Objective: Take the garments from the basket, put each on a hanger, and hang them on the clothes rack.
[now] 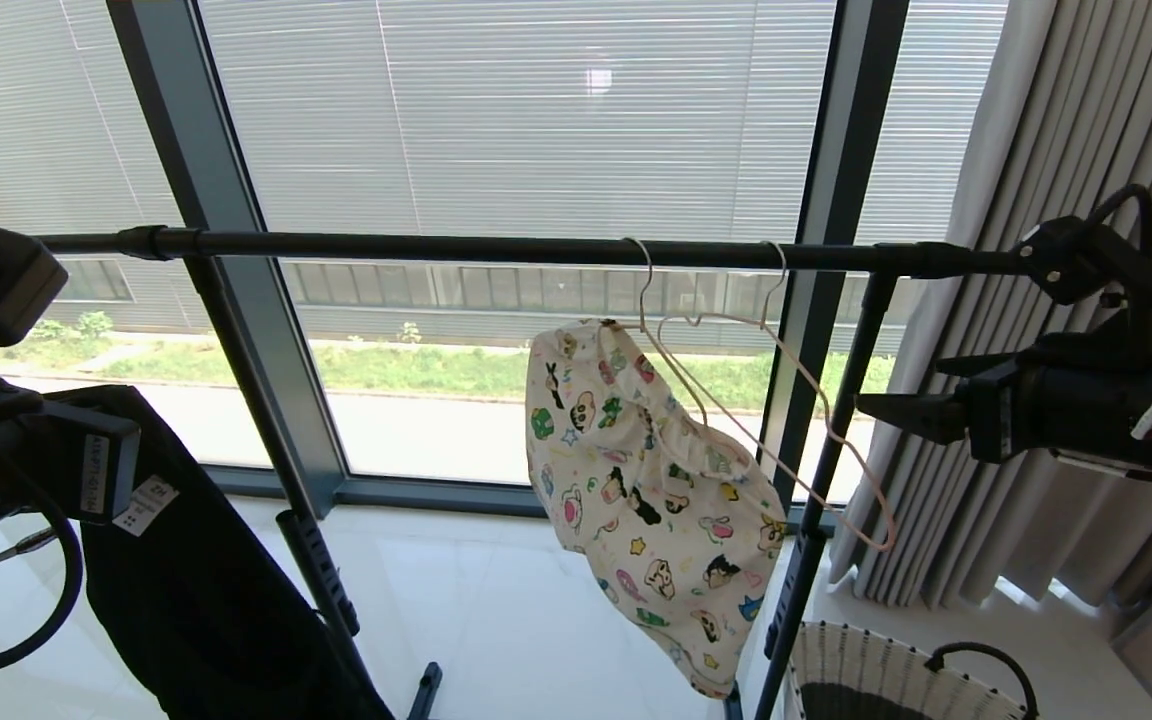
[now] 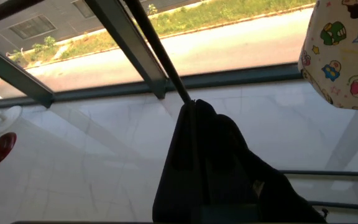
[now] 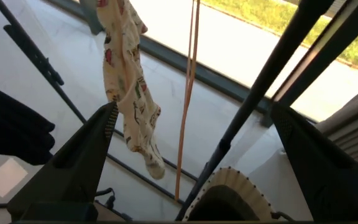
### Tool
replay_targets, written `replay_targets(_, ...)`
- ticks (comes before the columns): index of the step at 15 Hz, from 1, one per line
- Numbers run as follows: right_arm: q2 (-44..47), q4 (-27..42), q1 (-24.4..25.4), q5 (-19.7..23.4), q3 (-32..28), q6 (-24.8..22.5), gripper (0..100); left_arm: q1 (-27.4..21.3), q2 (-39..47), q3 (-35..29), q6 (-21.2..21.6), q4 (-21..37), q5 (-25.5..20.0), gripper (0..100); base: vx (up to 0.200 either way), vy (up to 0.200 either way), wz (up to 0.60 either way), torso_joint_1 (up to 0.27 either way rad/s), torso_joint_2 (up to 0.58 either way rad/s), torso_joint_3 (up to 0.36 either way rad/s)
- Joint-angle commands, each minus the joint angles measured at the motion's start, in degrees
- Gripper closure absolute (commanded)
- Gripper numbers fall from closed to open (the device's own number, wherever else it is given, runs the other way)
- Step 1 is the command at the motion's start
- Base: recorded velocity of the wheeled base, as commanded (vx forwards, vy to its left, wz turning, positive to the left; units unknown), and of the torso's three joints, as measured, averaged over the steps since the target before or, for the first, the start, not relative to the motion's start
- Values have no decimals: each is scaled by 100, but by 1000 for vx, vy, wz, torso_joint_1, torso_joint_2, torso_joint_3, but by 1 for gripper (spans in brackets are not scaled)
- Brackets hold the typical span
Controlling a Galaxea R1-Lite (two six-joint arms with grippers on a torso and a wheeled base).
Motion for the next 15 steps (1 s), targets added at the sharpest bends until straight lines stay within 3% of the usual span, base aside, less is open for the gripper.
replay_targets(1,460,-21,127,-95,-111,26,0,11,-12,34,1,0,1,100,0,0,0,0,0,0)
replay_targets(6,1278,-21,320,-236,-664,211,0,11,-4,96,1,0,9,100,0,0,0,0,0,0)
replay_targets(9,1867,-21,373,-561,-1078,290,0,11,-21,122,1,0,9,100,0,0,0,0,0,0)
replay_targets(15,2218,23,294,-614,-1201,457,0,2,-65,166,89,0,9,100,0,0,0,0,0,0)
